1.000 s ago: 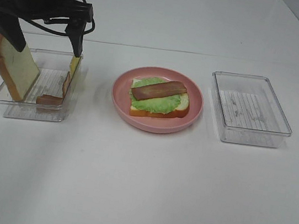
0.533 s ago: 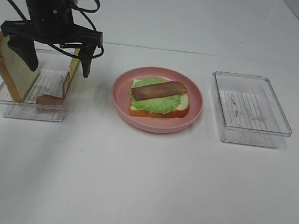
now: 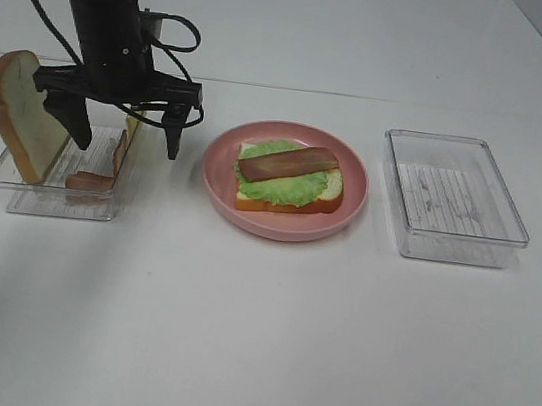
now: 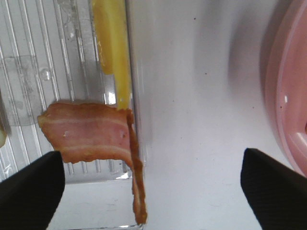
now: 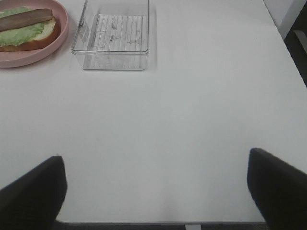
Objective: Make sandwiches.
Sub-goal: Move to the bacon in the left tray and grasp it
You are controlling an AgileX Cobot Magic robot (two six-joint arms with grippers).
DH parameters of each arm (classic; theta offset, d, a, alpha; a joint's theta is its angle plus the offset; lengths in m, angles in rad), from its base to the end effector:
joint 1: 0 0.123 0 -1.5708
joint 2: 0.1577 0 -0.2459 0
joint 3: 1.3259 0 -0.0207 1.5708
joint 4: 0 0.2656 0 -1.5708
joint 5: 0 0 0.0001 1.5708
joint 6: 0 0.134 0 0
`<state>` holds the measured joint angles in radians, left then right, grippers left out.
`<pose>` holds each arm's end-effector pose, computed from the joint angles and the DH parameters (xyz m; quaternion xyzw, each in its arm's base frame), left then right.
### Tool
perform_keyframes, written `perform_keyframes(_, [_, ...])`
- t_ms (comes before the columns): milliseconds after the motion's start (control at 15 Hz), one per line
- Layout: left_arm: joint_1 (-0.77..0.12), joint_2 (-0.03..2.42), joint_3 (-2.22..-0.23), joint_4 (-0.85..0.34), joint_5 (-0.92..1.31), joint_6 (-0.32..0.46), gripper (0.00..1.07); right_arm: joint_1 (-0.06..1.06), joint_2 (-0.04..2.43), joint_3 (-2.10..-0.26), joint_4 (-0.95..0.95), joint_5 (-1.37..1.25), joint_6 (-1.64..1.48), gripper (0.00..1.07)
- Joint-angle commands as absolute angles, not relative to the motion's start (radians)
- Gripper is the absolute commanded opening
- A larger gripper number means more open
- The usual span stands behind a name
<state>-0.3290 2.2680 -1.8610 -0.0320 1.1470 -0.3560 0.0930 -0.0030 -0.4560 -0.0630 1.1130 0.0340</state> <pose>0.4322 -0.1517 0.0873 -0.0193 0.9984 -0.0315 0.0439 0.0864 0.0005 0.2447 -0.0245 0.8758 -0.0009 0.4820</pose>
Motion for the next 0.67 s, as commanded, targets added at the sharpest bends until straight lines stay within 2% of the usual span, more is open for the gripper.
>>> perform_keyframes(67, [-0.332,2.269,-1.863,-0.037,1.178,-0.344,0.91,0.086,-0.034,-0.452,-0.069,1.1,0.019,0.99])
perform_keyframes(267, [-0.332,2.269,-1.863,-0.037,1.191,-0.344,0.9,0.086,-0.034,-0.452,-0.069,1.1,0.019,0.99])
perform_keyframes(467, [-0.332,2.269,-1.863,-0.037,1.194,-0.347,0.67,0.086,-0.034,-0.452,-0.069,1.1,0.019,0.99])
perform_keyframes(533, [-0.332,2.269,-1.863,-0.037,1.192,-0.362,0.46,0.086,-0.034,-0.452,-0.069,1.1,0.019,0.99])
perform_keyframes(600, [-0.332,2.269,-1.863,-0.036,1.192,-0.374,0.41,0.086,-0.034,-0.452,-0.069,1.1,0.019,0.99])
perform_keyframes(667, [-0.332,2.269,-1.863,-0.035,1.193,-0.382,0.31,0.086,-0.034,-0.452,-0.069,1.1,0.019,0.99])
